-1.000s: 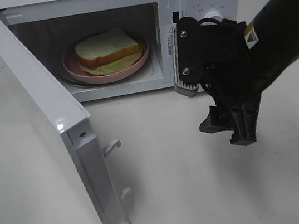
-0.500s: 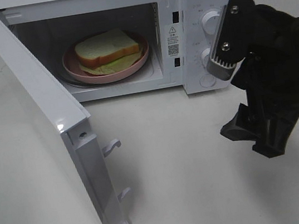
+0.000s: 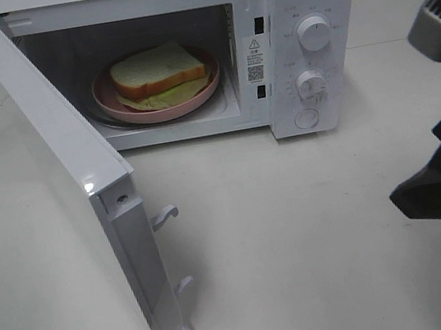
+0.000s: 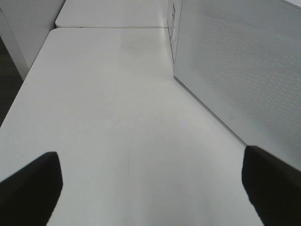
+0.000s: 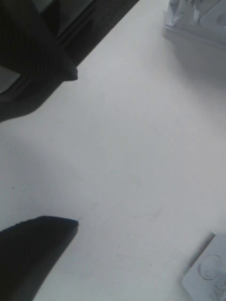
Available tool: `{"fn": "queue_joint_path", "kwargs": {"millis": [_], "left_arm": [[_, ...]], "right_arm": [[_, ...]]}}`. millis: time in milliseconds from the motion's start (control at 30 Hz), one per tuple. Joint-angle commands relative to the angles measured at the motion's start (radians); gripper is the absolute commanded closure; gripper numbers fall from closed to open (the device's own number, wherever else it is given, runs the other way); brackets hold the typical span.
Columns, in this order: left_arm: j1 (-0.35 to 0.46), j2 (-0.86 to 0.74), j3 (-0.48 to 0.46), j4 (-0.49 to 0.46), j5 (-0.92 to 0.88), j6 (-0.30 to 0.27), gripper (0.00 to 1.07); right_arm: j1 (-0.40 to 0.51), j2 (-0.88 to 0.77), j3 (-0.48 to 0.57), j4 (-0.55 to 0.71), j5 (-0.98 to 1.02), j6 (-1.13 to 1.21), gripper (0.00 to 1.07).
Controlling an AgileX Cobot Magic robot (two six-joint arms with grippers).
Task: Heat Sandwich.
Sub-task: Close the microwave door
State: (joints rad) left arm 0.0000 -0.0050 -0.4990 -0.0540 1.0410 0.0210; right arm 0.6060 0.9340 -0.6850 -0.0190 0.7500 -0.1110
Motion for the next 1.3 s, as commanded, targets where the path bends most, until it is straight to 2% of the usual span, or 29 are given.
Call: {"fn": "queue_joint_path", "kwargs": {"millis": [33,167,600,700,733,800,900,967,1300], "left_arm": [[-0.001,-0.026,0.003,-0.002,-0.006,-0.001,0.09],[-0.001,-0.026,0.003,-0.002,-0.006,-0.001,0.09],[-0.001,-0.026,0.003,-0.002,-0.006,-0.001,0.09],[-0.001,-0.026,0.003,-0.002,-0.006,-0.001,0.09],[-0.001,-0.026,0.003,-0.002,-0.006,-0.001,0.09],[-0.001,-0.026,0.003,-0.002,-0.006,-0.001,0.09],[-0.001,-0.026,0.003,-0.002,-0.006,-0.001,0.09],[-0.001,-0.026,0.003,-0.002,-0.006,-0.001,0.09],[-0.001,-0.026,0.003,-0.002,-0.006,-0.001,0.09]], "right_arm": [[0.001,-0.039,0.005,0.004,0.071,0.048,0.31],[0.001,-0.098,0.005,0.003,0.195,0.096,0.31],[0.001,-0.2,0.005,-0.001,0.329,0.144,0.31],[-0.04,-0.272,0.005,-0.001,0.356,0.148,0.31],[-0.087,-0.308,0.005,-0.002,0.372,0.147,0.31],[-0.109,-0.326,0.005,-0.002,0.376,0.147,0.31],[-0.204,-0.396,0.005,-0.005,0.381,0.145,0.31],[-0.218,-0.411,0.007,-0.006,0.381,0.145,0.31],[-0.373,-0.625,0.122,-0.006,0.35,0.143,0.31]]}}
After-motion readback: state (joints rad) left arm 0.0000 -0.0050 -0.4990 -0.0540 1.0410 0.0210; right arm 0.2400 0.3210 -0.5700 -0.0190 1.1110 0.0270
